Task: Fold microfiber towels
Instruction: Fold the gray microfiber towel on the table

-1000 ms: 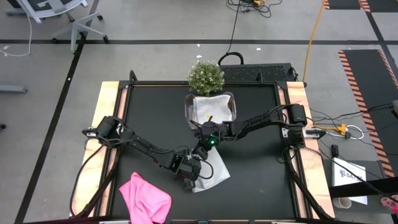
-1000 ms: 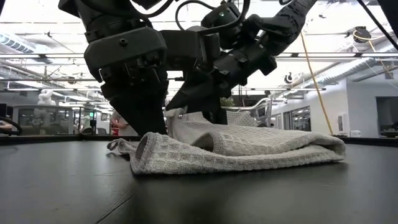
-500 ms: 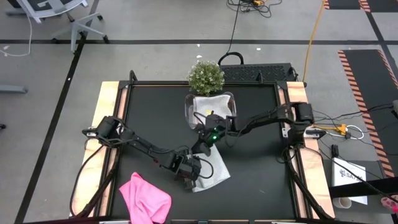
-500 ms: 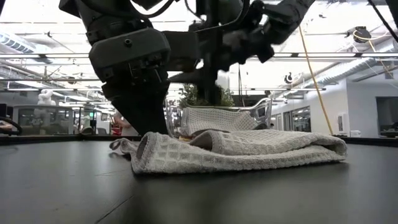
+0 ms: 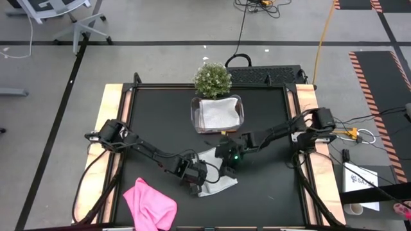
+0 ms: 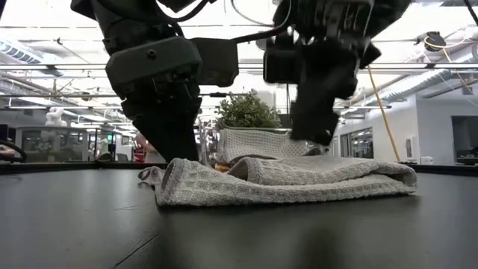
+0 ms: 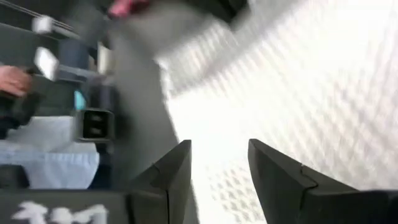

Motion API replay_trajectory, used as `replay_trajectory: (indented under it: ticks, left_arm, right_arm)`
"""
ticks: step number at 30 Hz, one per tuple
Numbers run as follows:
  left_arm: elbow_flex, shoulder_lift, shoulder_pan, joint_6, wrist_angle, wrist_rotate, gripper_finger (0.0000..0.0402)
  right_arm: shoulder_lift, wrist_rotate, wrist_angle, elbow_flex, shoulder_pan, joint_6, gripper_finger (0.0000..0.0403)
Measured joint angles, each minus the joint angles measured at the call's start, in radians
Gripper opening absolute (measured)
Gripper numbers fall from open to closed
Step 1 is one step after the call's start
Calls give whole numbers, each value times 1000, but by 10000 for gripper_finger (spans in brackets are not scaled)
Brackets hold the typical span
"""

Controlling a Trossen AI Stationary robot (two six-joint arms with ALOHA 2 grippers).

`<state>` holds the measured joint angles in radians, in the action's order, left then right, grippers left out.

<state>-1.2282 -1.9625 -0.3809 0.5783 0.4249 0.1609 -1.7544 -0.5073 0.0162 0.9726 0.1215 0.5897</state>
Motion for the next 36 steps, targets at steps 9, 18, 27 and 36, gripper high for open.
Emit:
replay_trajectory:
  ticks: [9,18,27,36]
  left_arm:
    - [0,0,1,-18,-8,5,3]
    - [0,139,-9,23,78,26,3]
    - [-2,209,-82,-561,68,172,20]
    - [-2,120,-92,-916,-39,181,21]
  right_arm:
    - [6,88,2,-33,76,-93,149]
    - [-1,166,-45,-37,58,-161,148]
    - [44,163,-115,-37,42,-215,148]
    - [167,199,-282,-37,42,-191,148]
